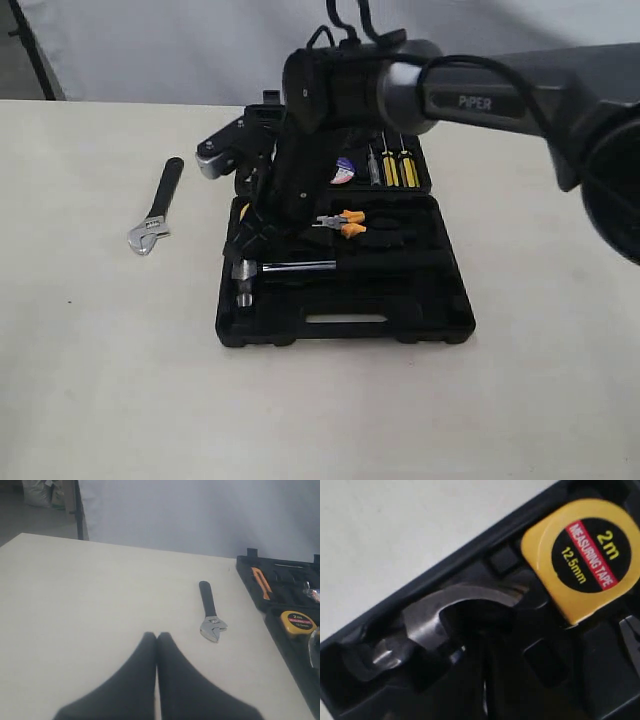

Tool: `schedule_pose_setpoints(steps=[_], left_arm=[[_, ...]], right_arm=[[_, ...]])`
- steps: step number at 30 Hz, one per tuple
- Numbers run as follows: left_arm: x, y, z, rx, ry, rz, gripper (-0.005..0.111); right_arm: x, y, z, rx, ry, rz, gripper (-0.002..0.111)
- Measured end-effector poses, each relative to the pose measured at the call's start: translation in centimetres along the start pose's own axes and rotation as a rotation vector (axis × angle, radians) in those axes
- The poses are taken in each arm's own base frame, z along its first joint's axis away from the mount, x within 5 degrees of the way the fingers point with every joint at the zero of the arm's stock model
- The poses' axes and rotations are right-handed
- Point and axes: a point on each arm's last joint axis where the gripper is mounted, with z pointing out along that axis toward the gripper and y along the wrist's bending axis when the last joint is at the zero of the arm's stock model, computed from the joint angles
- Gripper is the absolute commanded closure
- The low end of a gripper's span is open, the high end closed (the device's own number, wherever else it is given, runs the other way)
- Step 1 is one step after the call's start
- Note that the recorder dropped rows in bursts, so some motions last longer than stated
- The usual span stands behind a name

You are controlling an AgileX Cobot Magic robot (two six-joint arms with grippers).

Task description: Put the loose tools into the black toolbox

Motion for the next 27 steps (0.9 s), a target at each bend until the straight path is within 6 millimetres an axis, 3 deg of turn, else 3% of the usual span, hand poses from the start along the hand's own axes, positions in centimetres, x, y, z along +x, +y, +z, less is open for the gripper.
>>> schedule_pose_setpoints(steps=[4, 17, 20, 25, 27], left_arm=[[0.0, 0.0, 0.0, 0.000, 0.000, 0.000, 0.105], [0.0, 0.0, 0.0, 0.000, 0.000, 0.000, 0.105], [0.0, 0.0, 0.0, 0.000, 0.000, 0.000, 0.105], [0.0, 0.0, 0.0, 0.000, 0.000, 0.000, 0.105], [0.0, 0.0, 0.0, 0.000, 0.000, 0.000, 0.105]], right_arm=[[0.2, -0.1, 1.2, -0.001, 0.015, 0.022, 0.109], [1.0, 0.7, 1.1, -0.088, 0.107, 0.059, 0.109], [0.6, 0.5, 0.1, -0.060, 0.088, 0.079, 0.109], [0.0, 0.9, -4.3, -0.044, 0.056, 0.105, 0.109], [0.2, 1.0, -5.0, -0.046, 0.073, 0.132, 0.109]])
